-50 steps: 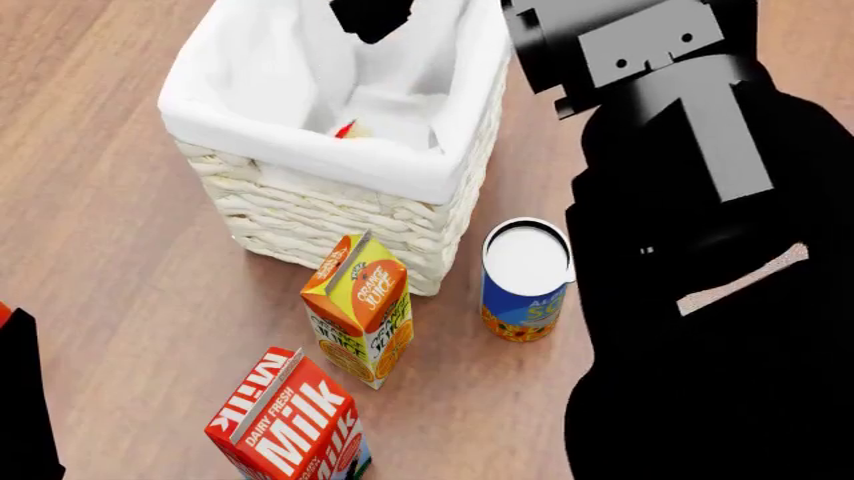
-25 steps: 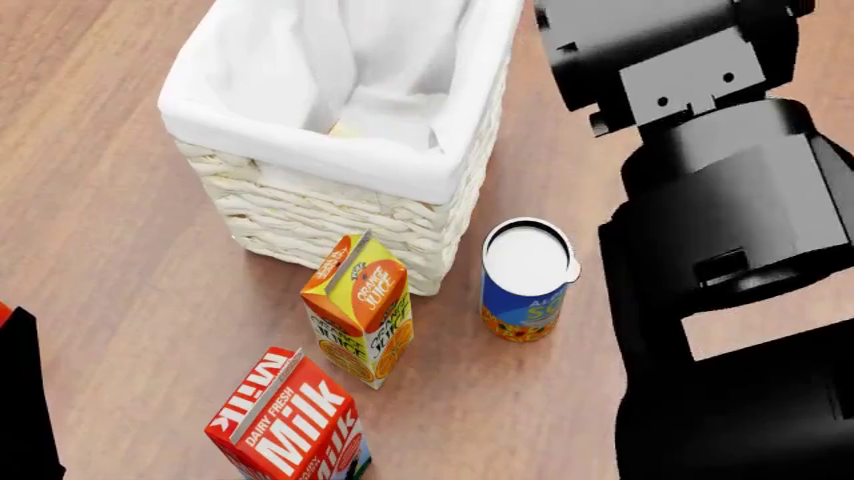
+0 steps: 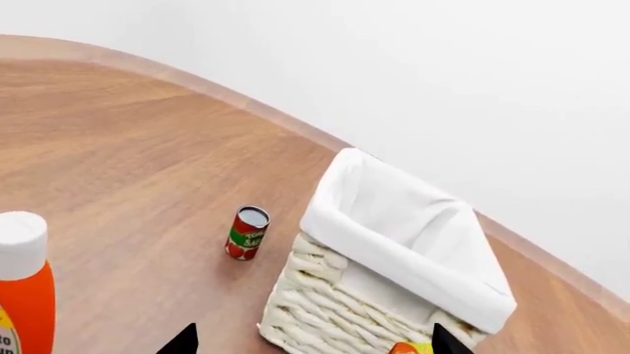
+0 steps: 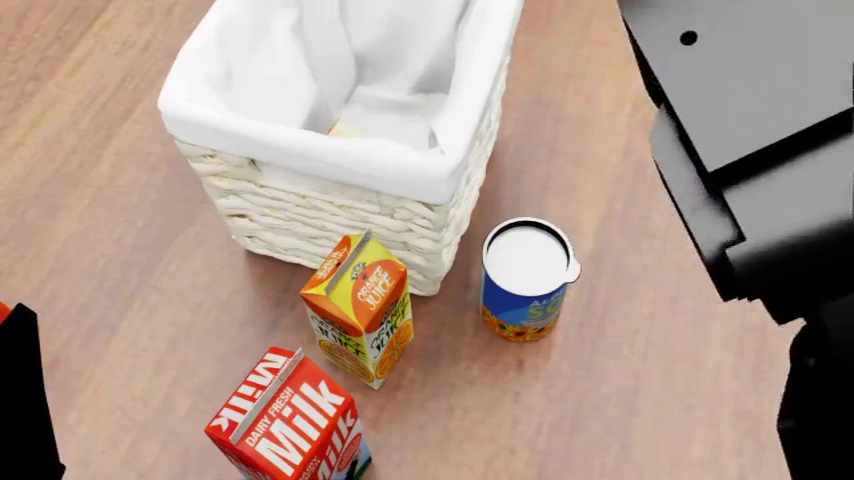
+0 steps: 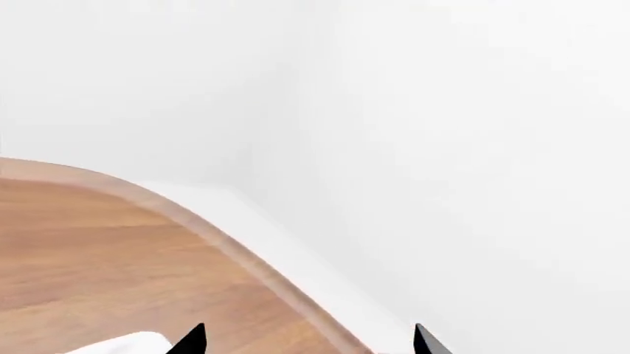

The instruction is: Pick up the butter and put it in the basket.

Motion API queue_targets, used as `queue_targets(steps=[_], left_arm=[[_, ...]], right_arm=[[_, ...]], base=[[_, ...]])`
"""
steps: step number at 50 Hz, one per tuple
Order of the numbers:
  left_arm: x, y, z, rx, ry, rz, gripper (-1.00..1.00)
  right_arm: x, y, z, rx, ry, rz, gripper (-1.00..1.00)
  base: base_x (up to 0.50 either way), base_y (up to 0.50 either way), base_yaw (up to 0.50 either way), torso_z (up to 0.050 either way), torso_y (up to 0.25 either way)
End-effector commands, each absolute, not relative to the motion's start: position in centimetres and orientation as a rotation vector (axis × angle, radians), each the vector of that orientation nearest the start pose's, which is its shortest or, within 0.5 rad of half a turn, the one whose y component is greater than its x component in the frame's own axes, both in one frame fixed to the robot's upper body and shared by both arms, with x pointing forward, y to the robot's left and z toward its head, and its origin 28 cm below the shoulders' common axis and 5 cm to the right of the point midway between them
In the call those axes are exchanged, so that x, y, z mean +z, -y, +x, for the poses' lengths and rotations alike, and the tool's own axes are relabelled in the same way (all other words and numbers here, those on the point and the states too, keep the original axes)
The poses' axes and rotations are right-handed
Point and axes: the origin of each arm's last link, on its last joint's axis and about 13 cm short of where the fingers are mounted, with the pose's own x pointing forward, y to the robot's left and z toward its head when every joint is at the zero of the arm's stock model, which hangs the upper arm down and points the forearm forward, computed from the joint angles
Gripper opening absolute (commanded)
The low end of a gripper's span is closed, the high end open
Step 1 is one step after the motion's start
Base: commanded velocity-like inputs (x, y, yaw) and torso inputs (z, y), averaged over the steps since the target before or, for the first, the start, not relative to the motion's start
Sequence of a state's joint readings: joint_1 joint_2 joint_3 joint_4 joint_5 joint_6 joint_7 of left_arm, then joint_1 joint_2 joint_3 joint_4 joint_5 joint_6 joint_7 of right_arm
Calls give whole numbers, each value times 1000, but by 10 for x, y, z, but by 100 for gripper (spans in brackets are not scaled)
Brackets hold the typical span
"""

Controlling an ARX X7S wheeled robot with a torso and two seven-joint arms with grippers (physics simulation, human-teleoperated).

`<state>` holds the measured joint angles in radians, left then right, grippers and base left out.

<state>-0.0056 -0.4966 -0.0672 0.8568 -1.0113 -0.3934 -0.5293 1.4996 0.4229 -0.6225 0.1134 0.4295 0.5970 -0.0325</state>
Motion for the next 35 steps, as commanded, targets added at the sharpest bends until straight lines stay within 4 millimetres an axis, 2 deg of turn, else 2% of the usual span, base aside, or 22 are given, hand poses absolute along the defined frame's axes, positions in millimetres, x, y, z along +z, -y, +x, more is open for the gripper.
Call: queue_targets(steps=[1, 4, 12, 35], left_arm=[[175, -232, 161, -99, 208, -396, 100], [174, -232, 162, -105, 204, -397, 100], [174, -232, 163, -113, 205, -396, 100], [178, -237, 158, -124, 307, -389, 100]], right_arm=[[377, 127, 295, 173, 592, -496, 100], [373, 130, 285, 190, 598, -443, 100], [355, 138, 257, 154, 619, -478, 100], [302, 130, 196, 148, 681, -527, 100]], base=[[0, 0, 0, 0, 0], [0, 0, 0, 0, 0], [0, 0, 0, 0, 0], [0, 0, 0, 0, 0]])
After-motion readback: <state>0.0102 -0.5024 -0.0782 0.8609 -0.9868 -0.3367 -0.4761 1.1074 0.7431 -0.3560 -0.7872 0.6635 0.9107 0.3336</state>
